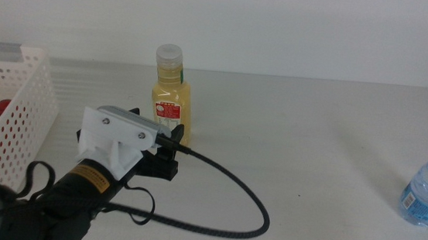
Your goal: Use arms to grab the bottles and put them into the dustbin to the left of the table.
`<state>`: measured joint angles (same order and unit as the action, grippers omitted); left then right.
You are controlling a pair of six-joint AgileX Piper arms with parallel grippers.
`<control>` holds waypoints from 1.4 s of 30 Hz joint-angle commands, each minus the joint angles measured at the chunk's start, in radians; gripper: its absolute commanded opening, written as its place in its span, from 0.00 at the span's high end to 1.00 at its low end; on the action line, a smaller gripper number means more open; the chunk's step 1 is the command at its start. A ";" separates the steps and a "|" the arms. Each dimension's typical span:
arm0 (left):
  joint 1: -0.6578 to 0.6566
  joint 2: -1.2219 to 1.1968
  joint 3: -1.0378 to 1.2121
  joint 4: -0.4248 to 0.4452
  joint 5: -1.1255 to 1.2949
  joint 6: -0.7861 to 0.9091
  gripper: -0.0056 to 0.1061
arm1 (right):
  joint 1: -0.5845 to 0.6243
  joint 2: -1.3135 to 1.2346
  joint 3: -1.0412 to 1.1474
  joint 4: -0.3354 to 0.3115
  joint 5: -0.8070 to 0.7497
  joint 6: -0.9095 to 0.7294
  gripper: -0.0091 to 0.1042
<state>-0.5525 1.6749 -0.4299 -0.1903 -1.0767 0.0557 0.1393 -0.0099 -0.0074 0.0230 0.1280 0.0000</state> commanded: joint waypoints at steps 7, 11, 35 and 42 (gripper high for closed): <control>0.033 0.033 -0.101 -0.007 -0.067 -0.001 0.15 | -0.003 -0.027 -0.028 -0.006 -0.078 -0.005 0.31; 0.092 0.043 -0.141 0.089 0.000 -0.092 0.15 | -0.003 -0.027 -0.028 -0.006 -0.078 -0.005 0.31; 0.138 0.276 -0.396 0.172 0.061 -0.156 0.15 | -0.003 -0.027 -0.028 -0.006 -0.078 -0.005 0.31; 0.138 0.364 -0.498 0.152 0.060 -0.153 0.15 | -0.003 -0.027 -0.028 -0.006 -0.078 -0.005 0.31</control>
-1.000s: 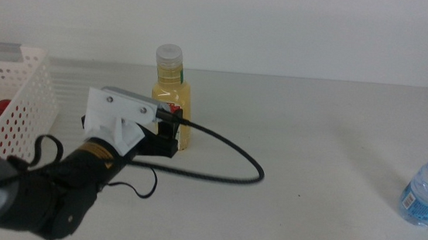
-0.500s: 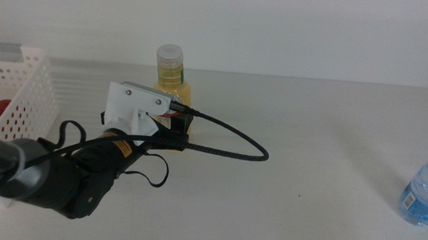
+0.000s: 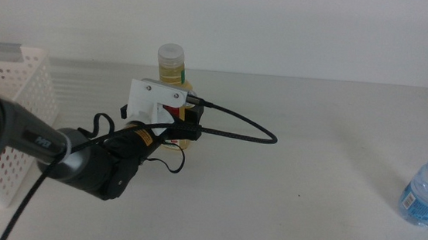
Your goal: Use arms to grab the bottles and put them into the dustbin to the left of the table.
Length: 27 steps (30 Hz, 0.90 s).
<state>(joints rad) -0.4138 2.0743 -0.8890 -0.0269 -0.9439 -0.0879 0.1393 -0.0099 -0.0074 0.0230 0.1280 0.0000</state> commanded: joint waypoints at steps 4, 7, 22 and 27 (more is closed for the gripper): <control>-0.001 -0.006 -0.072 -0.039 -0.073 -0.008 0.15 | -0.003 -0.027 -0.028 -0.006 -0.078 -0.005 0.31; -0.001 -0.005 -0.078 -0.063 -0.088 0.014 0.20 | -0.003 -0.027 -0.028 -0.006 -0.078 -0.005 0.31; -0.003 -0.156 0.035 -0.004 -0.042 -0.026 0.90 | -0.003 -0.027 -0.028 -0.006 -0.078 -0.005 0.31; -0.002 -0.354 0.089 -0.015 0.258 -0.017 0.86 | -0.003 -0.027 -0.028 -0.006 -0.078 -0.005 0.31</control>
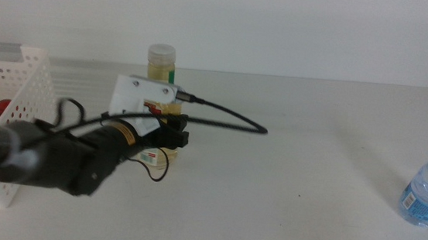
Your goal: Use arms to grab the bottles and put them into the dustbin to the left of the table.
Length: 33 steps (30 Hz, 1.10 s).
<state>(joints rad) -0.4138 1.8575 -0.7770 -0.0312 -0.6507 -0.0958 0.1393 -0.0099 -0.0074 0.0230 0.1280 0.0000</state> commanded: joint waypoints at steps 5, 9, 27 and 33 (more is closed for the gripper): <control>0.020 -0.330 -0.046 -0.012 0.327 -0.002 0.86 | -0.003 -0.027 -0.028 -0.006 -0.078 -0.005 0.31; 0.064 -0.432 -0.106 -0.010 0.607 -0.002 0.86 | -0.003 -0.027 -0.028 -0.006 -0.078 -0.005 0.31; 0.474 -0.432 -0.667 -0.044 1.612 0.269 0.86 | -0.003 -0.027 -0.028 -0.006 -0.078 -0.005 0.31; 0.636 -0.389 -0.724 -0.081 1.685 0.393 0.86 | -0.003 -0.027 -0.028 -0.006 -0.078 -0.005 0.31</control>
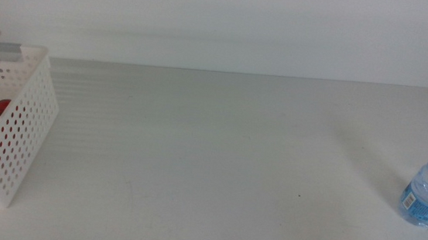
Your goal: Use arms to grab the bottles and put them into the dustbin to the left of the table.
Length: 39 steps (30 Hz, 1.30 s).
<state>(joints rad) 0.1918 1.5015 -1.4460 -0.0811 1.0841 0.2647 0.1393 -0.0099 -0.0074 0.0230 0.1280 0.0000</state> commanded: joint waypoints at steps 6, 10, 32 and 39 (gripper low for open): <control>0.127 0.036 -0.074 -0.003 -0.048 0.054 0.86 | -0.003 -0.027 -0.028 -0.006 -0.078 -0.005 0.31; 0.160 0.104 -0.074 0.001 -0.044 0.052 0.86 | -0.003 -0.027 -0.028 -0.006 -0.078 -0.005 0.31; 0.159 0.336 -0.063 0.038 -0.081 0.052 0.86 | -0.003 -0.027 -0.028 -0.006 -0.078 -0.005 0.31; 0.159 0.358 -0.064 0.041 -0.107 0.054 0.67 | -0.003 -0.027 -0.028 -0.006 -0.078 -0.005 0.31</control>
<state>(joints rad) 0.3525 1.9218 -1.4749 -0.0294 1.0172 0.3238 0.1393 -0.0099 -0.0074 0.0230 0.1280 0.0000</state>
